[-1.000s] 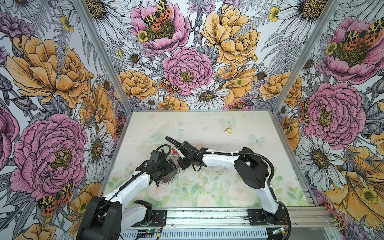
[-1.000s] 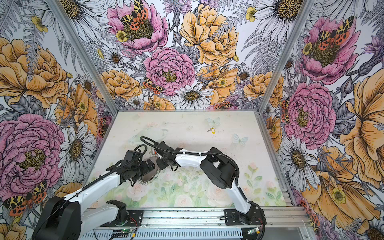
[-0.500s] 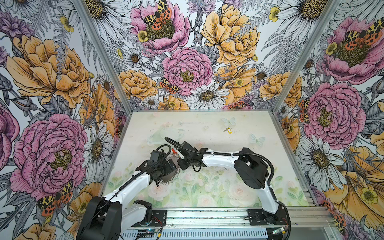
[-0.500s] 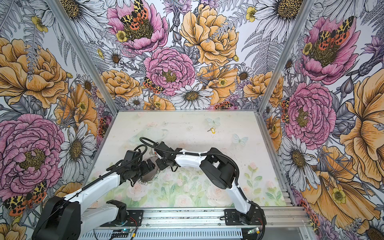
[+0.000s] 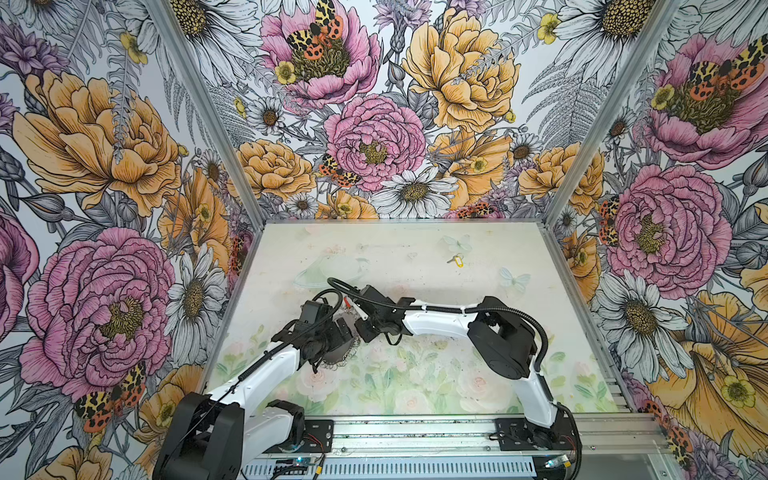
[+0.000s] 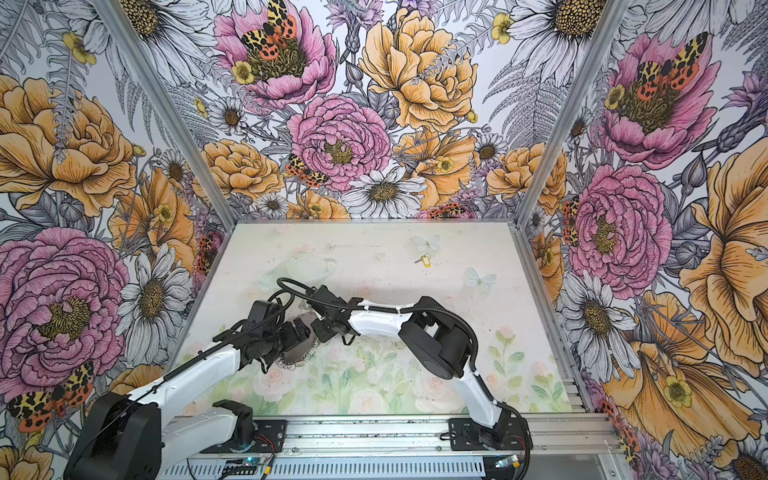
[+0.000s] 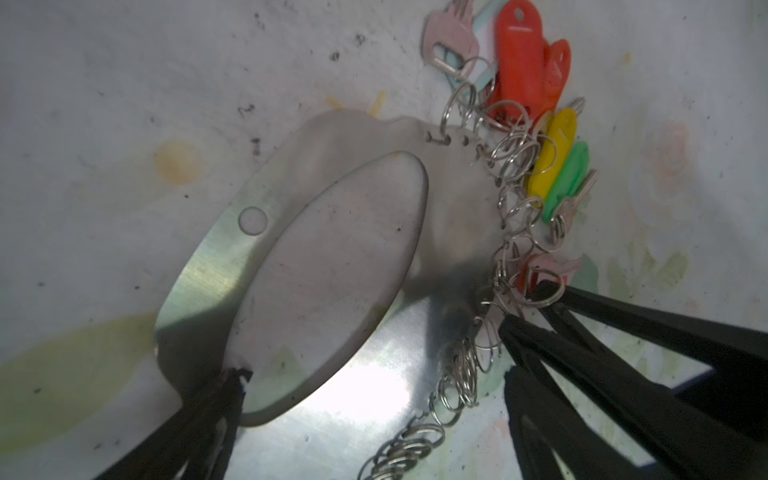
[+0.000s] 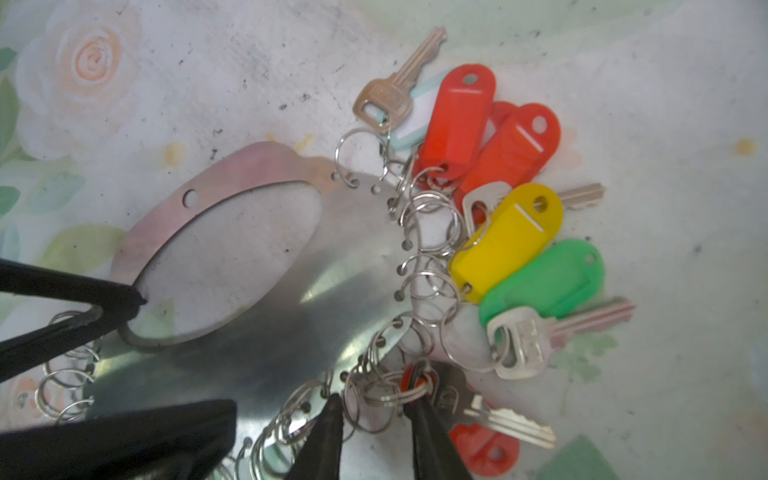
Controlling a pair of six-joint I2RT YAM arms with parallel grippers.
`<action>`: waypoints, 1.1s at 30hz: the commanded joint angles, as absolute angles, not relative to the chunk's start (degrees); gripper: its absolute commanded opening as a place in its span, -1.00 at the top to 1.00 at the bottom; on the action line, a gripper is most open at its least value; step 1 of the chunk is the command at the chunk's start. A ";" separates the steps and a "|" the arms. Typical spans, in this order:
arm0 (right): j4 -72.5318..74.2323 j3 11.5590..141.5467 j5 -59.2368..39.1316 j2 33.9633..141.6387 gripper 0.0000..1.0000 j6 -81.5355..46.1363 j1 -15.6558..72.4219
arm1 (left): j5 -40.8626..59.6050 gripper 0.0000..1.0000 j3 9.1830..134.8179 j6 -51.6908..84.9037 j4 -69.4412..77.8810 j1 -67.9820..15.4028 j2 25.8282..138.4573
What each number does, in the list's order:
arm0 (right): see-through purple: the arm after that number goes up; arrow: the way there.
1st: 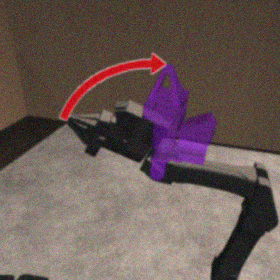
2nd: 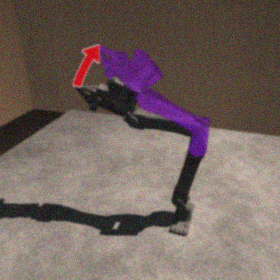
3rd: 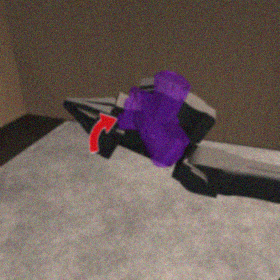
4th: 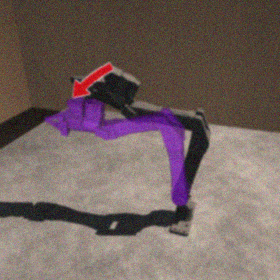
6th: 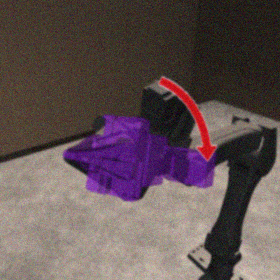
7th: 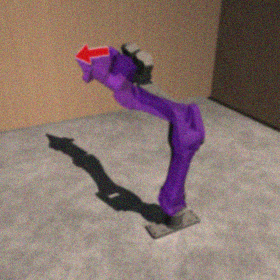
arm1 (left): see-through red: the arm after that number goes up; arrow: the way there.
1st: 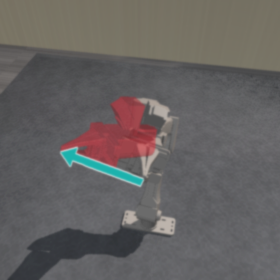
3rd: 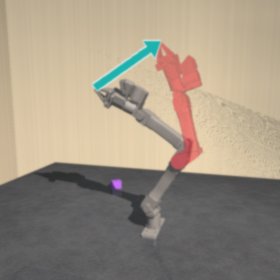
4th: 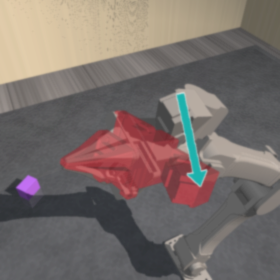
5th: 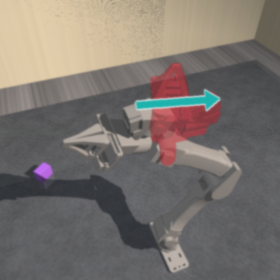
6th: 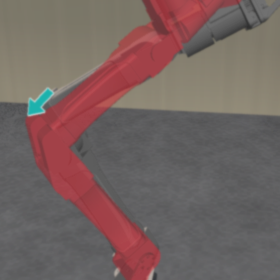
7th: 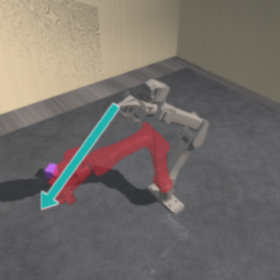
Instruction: Put the keys on the keyring
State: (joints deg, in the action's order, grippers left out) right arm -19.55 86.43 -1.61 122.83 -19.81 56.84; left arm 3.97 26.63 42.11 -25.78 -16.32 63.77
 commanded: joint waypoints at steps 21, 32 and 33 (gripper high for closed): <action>-19.98 88.88 -3.11 125.40 0.59 -19.60 57.33 | 4.80 -0.97 25.40 42.44 -26.19 -15.64 63.39; -19.97 88.29 -1.67 123.65 0.77 -19.09 57.30 | 4.75 -0.98 25.92 42.14 -26.34 -15.43 63.81; -20.03 88.16 -1.52 123.41 0.79 -19.14 57.36 | 4.68 -0.98 25.93 42.10 -26.36 -15.40 63.97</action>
State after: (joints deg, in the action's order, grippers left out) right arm -20.05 87.83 -2.72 124.42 -19.77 57.08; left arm 4.08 26.61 42.09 -25.65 -16.08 63.77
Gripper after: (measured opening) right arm 0.112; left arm 0.986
